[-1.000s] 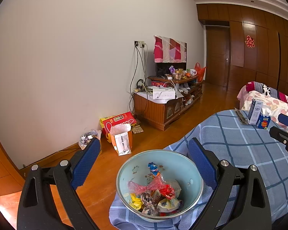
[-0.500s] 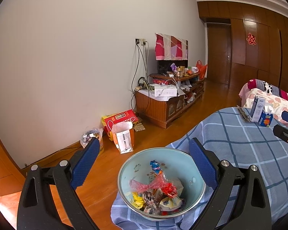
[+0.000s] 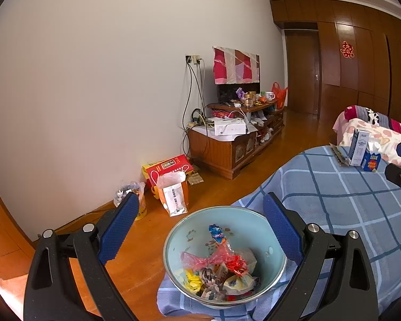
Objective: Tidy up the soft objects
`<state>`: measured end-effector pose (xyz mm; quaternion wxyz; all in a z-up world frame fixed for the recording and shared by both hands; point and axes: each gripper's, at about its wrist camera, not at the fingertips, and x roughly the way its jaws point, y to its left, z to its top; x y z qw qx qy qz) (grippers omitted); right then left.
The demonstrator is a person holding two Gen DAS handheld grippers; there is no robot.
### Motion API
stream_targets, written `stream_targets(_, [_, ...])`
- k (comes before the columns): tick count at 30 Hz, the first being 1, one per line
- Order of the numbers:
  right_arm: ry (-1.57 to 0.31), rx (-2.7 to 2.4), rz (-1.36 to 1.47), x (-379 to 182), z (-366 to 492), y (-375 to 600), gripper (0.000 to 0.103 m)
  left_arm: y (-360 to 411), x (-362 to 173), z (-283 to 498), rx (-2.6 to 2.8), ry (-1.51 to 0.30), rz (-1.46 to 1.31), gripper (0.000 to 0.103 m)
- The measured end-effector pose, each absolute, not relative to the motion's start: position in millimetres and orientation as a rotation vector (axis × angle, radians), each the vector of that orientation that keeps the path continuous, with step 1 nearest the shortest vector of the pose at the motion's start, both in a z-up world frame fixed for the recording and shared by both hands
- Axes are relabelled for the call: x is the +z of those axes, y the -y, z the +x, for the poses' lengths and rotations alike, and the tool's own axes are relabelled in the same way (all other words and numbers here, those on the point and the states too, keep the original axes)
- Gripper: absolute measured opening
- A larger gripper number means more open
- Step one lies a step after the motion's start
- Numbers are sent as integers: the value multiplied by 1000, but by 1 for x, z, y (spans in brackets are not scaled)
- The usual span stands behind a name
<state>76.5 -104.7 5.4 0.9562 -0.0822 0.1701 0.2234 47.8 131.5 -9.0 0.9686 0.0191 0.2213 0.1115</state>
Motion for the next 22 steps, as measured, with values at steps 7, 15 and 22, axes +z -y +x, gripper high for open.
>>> stream_targets(7, [-348,450,-166,3,78,106,74,-130,-10,49,237,-455,46,92])
stream_targets(15, [-366,424,-165,-1,84,115,77,-129,-12,50,235,-455,60,92])
stream_targets(22, [-515,238,-101,-26,129,194,82,-131,-18,51,205,-477,33,92])
